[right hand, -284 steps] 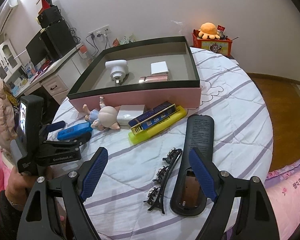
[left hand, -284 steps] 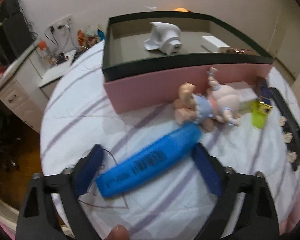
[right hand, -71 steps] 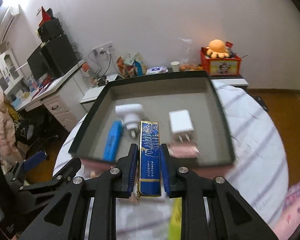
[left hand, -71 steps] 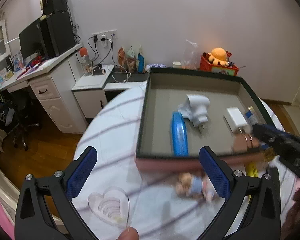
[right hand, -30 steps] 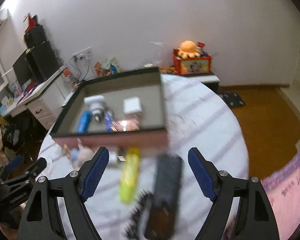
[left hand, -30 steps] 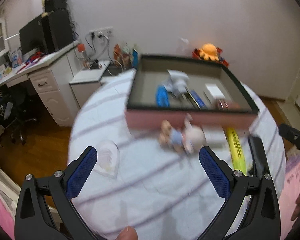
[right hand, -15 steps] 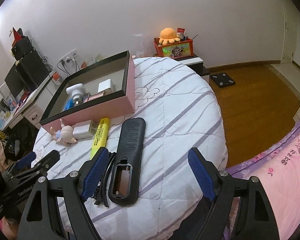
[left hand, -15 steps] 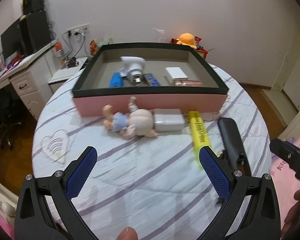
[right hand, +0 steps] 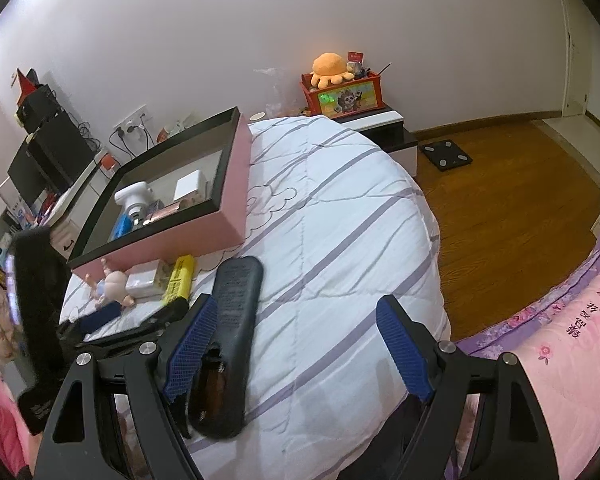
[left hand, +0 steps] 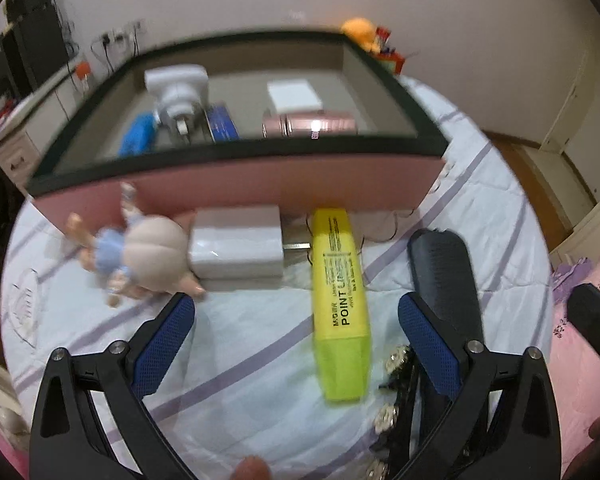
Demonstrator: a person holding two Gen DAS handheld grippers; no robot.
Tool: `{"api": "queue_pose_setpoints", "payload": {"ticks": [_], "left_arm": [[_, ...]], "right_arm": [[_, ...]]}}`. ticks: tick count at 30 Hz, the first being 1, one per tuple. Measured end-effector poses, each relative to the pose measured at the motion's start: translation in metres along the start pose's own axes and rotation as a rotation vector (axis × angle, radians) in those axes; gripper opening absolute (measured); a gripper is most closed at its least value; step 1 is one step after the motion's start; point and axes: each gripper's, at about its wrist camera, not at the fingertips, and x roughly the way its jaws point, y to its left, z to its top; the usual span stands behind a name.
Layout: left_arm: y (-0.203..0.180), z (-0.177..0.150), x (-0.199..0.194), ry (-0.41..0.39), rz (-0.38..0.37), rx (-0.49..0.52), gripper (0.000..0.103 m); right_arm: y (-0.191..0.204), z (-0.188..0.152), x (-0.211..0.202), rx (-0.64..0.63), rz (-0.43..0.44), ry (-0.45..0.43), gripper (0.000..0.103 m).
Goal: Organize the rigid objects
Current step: 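Close the left tool on the yellow highlighter and lift it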
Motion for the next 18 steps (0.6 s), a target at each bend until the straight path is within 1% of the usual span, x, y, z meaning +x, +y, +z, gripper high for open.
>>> {"api": "queue_pose_setpoints", "payload": {"ticks": [1,2,4,5,7,8,9,10,11,12,15,18], "left_arm": [[0.000,0.000,0.007,0.026,0.010,-0.002,0.091],[-0.002,0.000,0.007,0.015,0.019,0.006,0.092],[-0.002,0.001,0.008,0.015,0.023,0.007,0.091],[-0.001,0.001,0.008,0.015,0.023,0.004,0.089],[0.000,0.002,0.006,0.004,0.030,0.002,0.074],[0.000,0.004,0.004,0.002,0.022,0.007,0.061],[0.001,0.005,0.003,0.009,0.013,0.010,0.052],[0.001,0.006,0.002,0.015,-0.001,0.016,0.049],[0.001,0.005,0.000,0.017,-0.013,0.023,0.041],[0.000,0.005,-0.002,0.019,-0.022,0.028,0.036],[0.001,0.000,-0.008,0.022,-0.052,0.027,0.032],[0.005,-0.004,-0.016,0.019,-0.083,0.025,0.030]], "right_arm": [[-0.004,0.002,0.002,0.008,0.003,0.002,0.083],[-0.005,0.002,0.004,0.013,0.006,0.004,0.083],[-0.009,0.004,0.007,0.023,0.011,0.005,0.083],[-0.011,0.005,0.009,0.026,0.012,0.007,0.083],[-0.014,0.005,0.012,0.032,0.015,0.010,0.083],[-0.015,0.005,0.013,0.037,0.017,0.012,0.083],[-0.016,0.005,0.013,0.039,0.018,0.012,0.083],[-0.016,0.005,0.014,0.040,0.021,0.012,0.083],[-0.015,0.005,0.013,0.038,0.023,0.011,0.083],[-0.014,0.005,0.013,0.036,0.023,0.009,0.083],[-0.011,0.006,0.010,0.031,0.028,0.003,0.083],[-0.006,0.005,0.006,0.022,0.027,-0.004,0.083]]}}
